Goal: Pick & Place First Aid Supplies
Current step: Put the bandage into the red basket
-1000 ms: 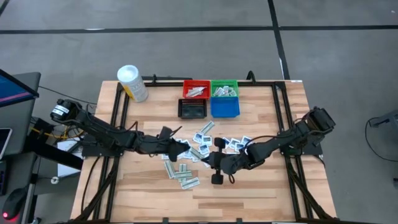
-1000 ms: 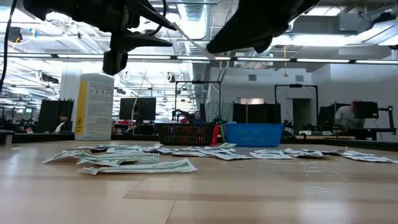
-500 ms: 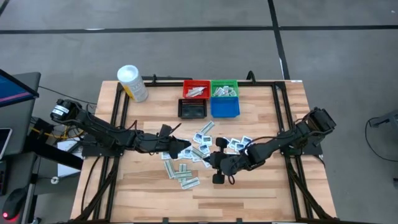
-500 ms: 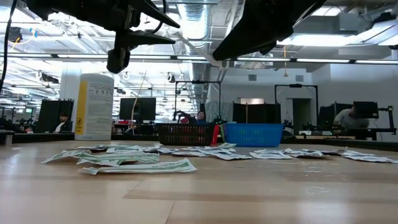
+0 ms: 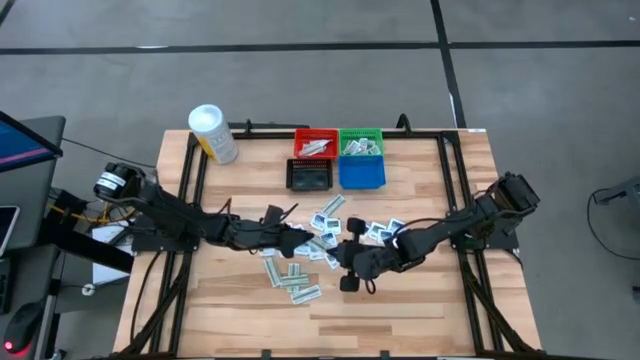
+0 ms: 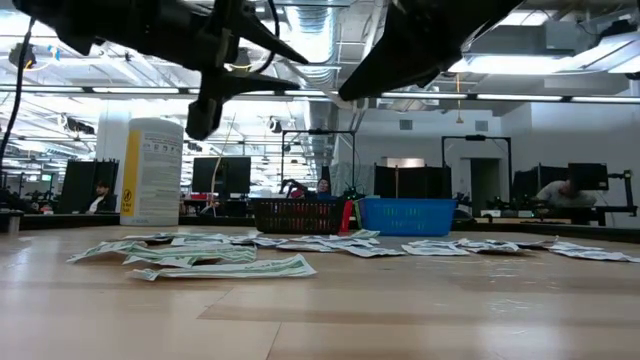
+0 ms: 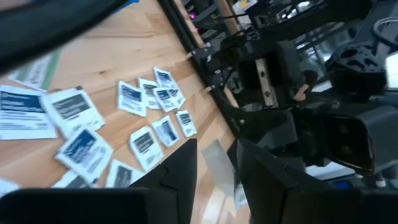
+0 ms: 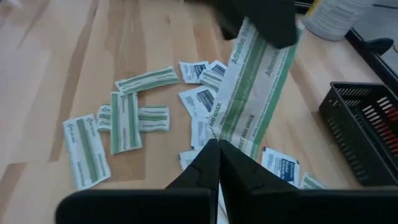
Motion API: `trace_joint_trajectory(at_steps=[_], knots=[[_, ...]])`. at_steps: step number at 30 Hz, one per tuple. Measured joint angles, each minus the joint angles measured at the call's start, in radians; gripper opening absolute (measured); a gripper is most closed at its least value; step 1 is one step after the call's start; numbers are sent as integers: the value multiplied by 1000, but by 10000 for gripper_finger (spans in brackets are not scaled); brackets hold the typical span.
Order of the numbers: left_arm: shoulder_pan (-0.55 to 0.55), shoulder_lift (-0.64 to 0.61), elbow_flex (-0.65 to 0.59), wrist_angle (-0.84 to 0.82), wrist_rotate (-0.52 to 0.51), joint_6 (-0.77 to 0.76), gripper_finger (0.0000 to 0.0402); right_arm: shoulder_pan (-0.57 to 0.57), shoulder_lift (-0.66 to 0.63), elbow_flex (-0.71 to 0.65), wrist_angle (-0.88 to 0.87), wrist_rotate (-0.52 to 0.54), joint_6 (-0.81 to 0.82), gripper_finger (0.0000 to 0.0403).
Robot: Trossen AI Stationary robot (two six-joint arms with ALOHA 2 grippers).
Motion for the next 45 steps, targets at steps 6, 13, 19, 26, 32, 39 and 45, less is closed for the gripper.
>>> trace_joint_trajectory(at_steps=[6, 13, 19, 26, 32, 39, 45], knots=[[25, 49, 0, 62, 39, 0, 115, -23, 0, 0, 0, -2, 0, 0], [65, 50, 0, 63, 65, 1, 107, -38, 0, 0, 0, -5, -31, 0], [111, 50, 0, 62, 111, 33, 34, -53, -1, 0, 0, -5, -81, 1], [185, 50, 0, 62, 163, 93, 5, -98, -1, 0, -5, -8, -117, 43], [272, 49, 0, 62, 223, 140, 5, -154, -1, 0, -9, -8, -156, 101], [398, -26, 0, 61, 270, 276, 6, -250, -1, 0, -70, -71, -145, 157], [531, -83, 0, 62, 269, 527, 5, -382, -2, -15, -79, -171, -214, 173]])
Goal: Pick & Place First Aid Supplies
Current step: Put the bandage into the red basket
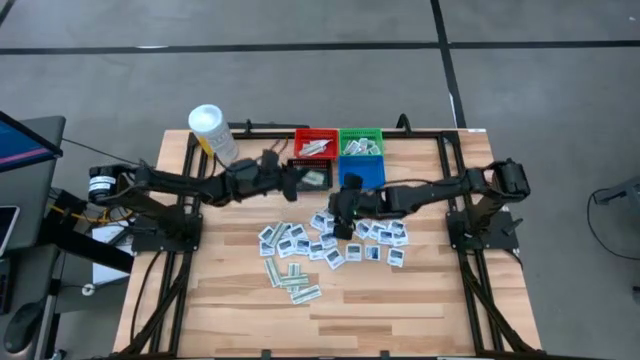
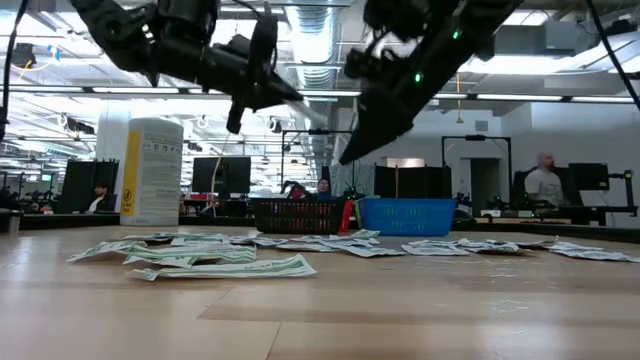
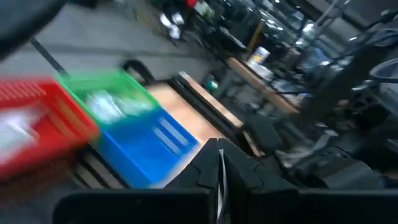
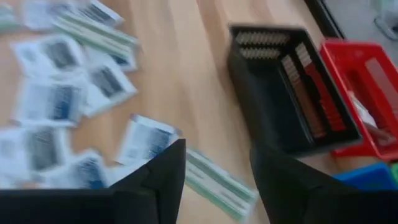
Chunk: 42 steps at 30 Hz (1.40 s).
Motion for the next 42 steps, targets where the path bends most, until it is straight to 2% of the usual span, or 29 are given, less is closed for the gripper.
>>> trace_joint_trajectory(at_steps=[6, 10, 14, 20, 27, 35, 42], knots=[[172, 30, 1, -5, 9, 144, 10, -133, 0, -14, -4, -83, -99, 159], [289, 78, 51, -2, 124, 179, 10, -205, 0, -15, 2, -102, -190, 145], [357, 161, 151, -1, 238, 225, 11, -268, 0, -15, 15, -102, -286, 131], [389, 294, 280, -11, 266, 367, 11, -346, 0, -15, 24, -101, -403, 118], [423, 400, 417, -81, 263, 386, 31, -428, 0, -15, 23, -135, -477, 118], [423, 459, 448, -98, 265, 357, 77, -481, 0, -15, 11, -152, -511, 118], [401, 434, 447, -152, 280, 339, 81, -495, 0, -15, 43, -158, -495, 118]])
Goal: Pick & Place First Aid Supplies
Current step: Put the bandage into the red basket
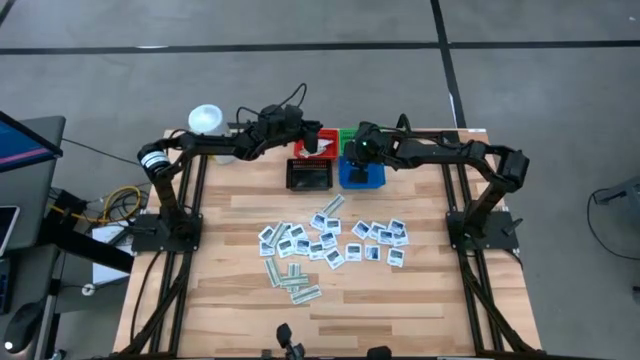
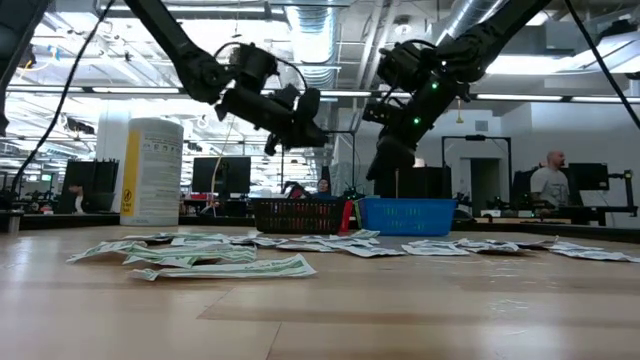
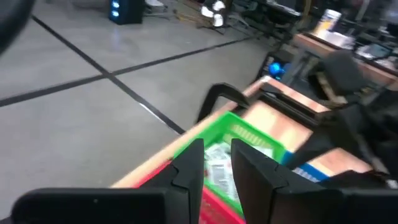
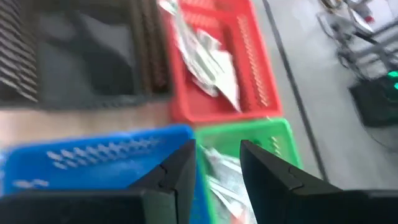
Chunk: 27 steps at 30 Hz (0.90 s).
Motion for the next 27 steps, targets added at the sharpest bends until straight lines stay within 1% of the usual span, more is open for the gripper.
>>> trace_joint_trajectory(at_steps=[3, 7, 12, 16, 19, 22, 25, 27], knots=[[-17, -52, -23, -26, 28, 2, 77, 22, -7, 0, 9, -39, 21, 118], [-48, -157, -103, -46, 32, 33, 77, 69, -10, 0, 10, -43, 44, 118], [-92, -335, -254, -45, 35, 61, 77, 140, -22, 0, 10, -38, 186, 118], [-140, -473, -382, -44, 34, -11, 76, 209, -24, 0, 6, -40, 293, 118], [-196, -558, -469, -44, 33, -60, 76, 274, -24, 0, -40, -42, 300, 118], [-256, -620, -536, -43, 21, -83, 76, 336, -23, -3, -93, -44, 290, 118], [-300, -663, -580, -37, -11, -128, 76, 388, 1, -8, -90, -41, 306, 118], [-321, -683, -598, -36, -18, -138, 76, 413, 35, -9, -56, -35, 341, 118]])
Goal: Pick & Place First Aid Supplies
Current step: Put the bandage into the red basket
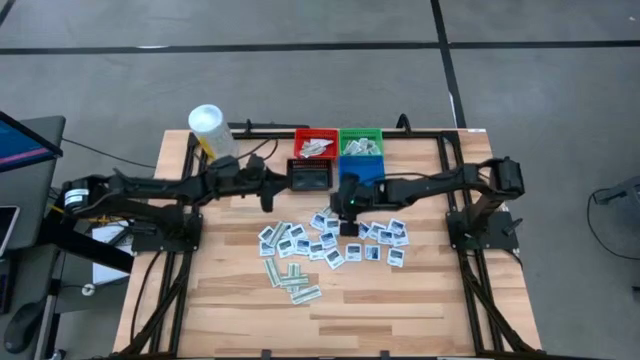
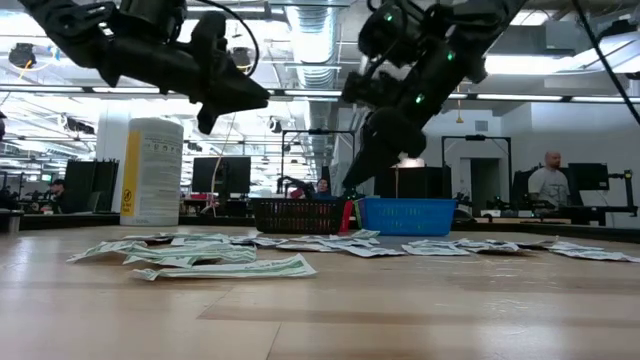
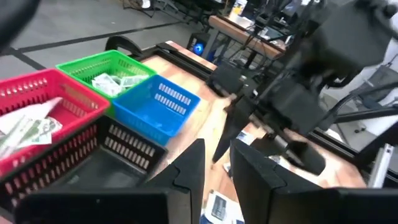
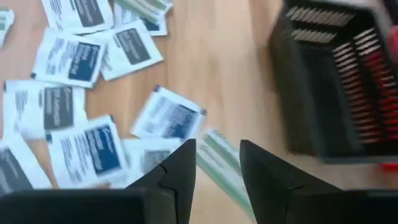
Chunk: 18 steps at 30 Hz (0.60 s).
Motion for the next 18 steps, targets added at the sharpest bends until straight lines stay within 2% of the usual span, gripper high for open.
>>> trace_joint_trajectory(at_steps=[7, 11, 13, 15, 18], knots=[[-55, -22, -36, 12, -1, -51, 76, 40, 141, 0, 144, 20, 174, 118], [-75, -22, -38, 20, 1, -68, 76, 49, 184, 0, 143, 187, 227, 118], [-79, -22, -38, 23, 0, -70, 76, 50, 201, 1, 145, 228, 227, 118], [-82, -22, -38, 23, 0, -71, 76, 41, 211, 0, 149, 209, 227, 118], [-83, -22, -38, 28, 0, -74, 76, 39, 228, 2, 145, 125, 239, 118]])
